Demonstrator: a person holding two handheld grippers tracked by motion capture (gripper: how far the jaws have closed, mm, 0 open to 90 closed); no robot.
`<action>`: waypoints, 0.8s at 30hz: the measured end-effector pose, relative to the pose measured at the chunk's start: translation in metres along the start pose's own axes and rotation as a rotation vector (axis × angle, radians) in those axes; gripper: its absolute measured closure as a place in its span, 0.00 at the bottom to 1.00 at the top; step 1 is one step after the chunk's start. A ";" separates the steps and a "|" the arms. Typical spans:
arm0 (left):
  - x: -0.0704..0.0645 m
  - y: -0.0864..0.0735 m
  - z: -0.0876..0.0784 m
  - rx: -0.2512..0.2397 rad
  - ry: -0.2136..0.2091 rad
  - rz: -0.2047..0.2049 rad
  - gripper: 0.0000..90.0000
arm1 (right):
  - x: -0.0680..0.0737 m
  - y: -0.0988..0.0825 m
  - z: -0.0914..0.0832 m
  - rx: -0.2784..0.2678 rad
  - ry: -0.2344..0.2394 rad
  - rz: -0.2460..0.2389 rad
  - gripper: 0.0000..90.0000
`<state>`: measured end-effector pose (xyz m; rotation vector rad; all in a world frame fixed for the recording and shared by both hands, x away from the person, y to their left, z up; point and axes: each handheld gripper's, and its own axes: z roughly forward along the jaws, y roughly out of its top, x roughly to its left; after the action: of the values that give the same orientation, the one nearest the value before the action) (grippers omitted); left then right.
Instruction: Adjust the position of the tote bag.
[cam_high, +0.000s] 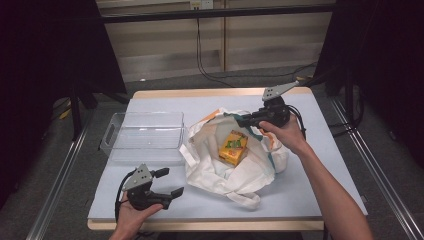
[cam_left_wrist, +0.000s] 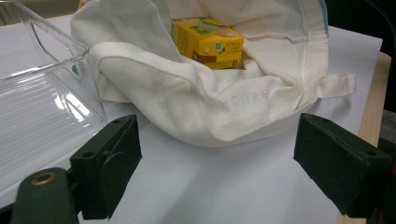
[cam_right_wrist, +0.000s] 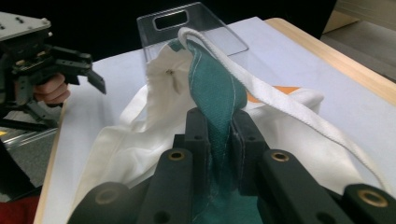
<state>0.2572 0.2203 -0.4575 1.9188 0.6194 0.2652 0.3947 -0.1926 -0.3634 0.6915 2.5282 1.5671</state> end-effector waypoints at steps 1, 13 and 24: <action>0.000 0.000 0.000 0.005 0.008 0.002 0.16 | -0.001 0.001 0.000 0.005 -0.015 0.006 0.87; 0.000 0.000 0.001 0.002 -0.011 -0.006 0.16 | -0.024 0.005 -0.001 0.023 -0.081 0.036 0.87; 0.000 0.000 0.001 0.010 -0.006 -0.005 0.17 | -0.038 0.006 0.000 0.033 -0.121 0.063 0.87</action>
<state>0.2574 0.2194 -0.4574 1.9266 0.6222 0.2541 0.4304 -0.2066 -0.3643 0.8506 2.4730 1.4570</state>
